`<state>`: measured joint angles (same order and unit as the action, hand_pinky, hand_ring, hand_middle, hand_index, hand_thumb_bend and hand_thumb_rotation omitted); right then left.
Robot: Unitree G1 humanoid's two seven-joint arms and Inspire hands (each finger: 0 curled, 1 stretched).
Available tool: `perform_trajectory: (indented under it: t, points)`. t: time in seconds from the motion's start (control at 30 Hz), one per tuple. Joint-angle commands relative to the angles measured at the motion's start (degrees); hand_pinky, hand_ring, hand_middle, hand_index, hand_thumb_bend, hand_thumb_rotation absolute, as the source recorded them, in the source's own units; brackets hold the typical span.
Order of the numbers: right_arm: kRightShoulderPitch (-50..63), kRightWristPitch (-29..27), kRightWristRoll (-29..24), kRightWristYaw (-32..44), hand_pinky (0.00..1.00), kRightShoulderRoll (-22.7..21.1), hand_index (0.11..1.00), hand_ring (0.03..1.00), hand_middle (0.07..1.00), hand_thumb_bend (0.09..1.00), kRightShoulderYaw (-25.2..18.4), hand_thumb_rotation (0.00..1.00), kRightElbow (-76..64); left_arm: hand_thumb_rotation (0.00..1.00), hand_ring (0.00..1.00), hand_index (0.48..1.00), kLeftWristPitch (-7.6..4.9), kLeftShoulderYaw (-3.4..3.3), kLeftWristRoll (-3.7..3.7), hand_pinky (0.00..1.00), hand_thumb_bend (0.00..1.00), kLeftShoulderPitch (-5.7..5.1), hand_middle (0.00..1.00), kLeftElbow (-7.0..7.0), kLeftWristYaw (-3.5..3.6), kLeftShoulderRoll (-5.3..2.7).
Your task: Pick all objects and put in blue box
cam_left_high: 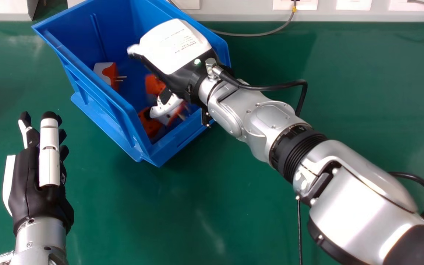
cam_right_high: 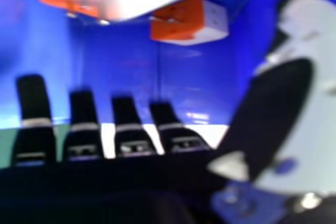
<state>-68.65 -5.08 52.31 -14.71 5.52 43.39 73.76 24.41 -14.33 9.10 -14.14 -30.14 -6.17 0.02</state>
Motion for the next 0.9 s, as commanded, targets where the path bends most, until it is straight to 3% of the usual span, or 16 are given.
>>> perform_trajectory:
  t: [0.0,0.17,0.47,0.63,0.77,0.87]
  points:
    - [-0.19,0.81,-0.07,-1.59,0.88,-0.48,0.986,0.986,0.988,0.489,0.01,0.58,-1.25,0.89,0.96,0.962,-0.58,0.15,-0.22,0.97,0.26,0.86,0.96,0.05,0.28,0.44]
    - [0.28,1.30,-0.32,-2.36,0.89,-0.67,0.992,0.997,0.997,0.500,-0.20,0.57,-1.07,0.89,0.96,0.964,-0.62,0.64,-0.78,0.98,0.26,1.31,0.96,0.57,0.27,0.77]
    - [1.03,0.45,-1.99,-3.89,0.91,-2.29,0.989,1.000,1.000,0.488,-2.15,0.56,-2.60,0.91,0.97,0.966,-2.33,0.15,-0.68,0.98,0.27,2.72,0.97,3.82,1.00,1.79]
    - [2.76,-1.84,-4.93,-5.52,0.90,-4.29,0.989,1.000,1.000,0.438,-5.71,0.56,-7.22,0.92,0.97,0.967,-2.97,-0.60,-0.53,0.98,0.27,3.56,0.97,5.54,1.47,2.33]
    - [6.54,-3.43,-7.43,-6.62,0.89,-6.52,0.991,1.000,1.000,0.398,-8.93,0.55,-15.49,0.92,0.97,0.967,-3.32,-0.94,-0.66,0.98,0.27,4.14,0.97,6.49,1.61,2.82]
    - [11.42,-3.49,-8.35,-6.97,0.89,-8.75,0.991,1.000,1.000,0.368,-10.92,0.54,-24.87,0.92,0.96,0.967,-3.46,-1.20,-0.25,0.97,0.27,4.24,0.97,6.55,1.85,3.25]
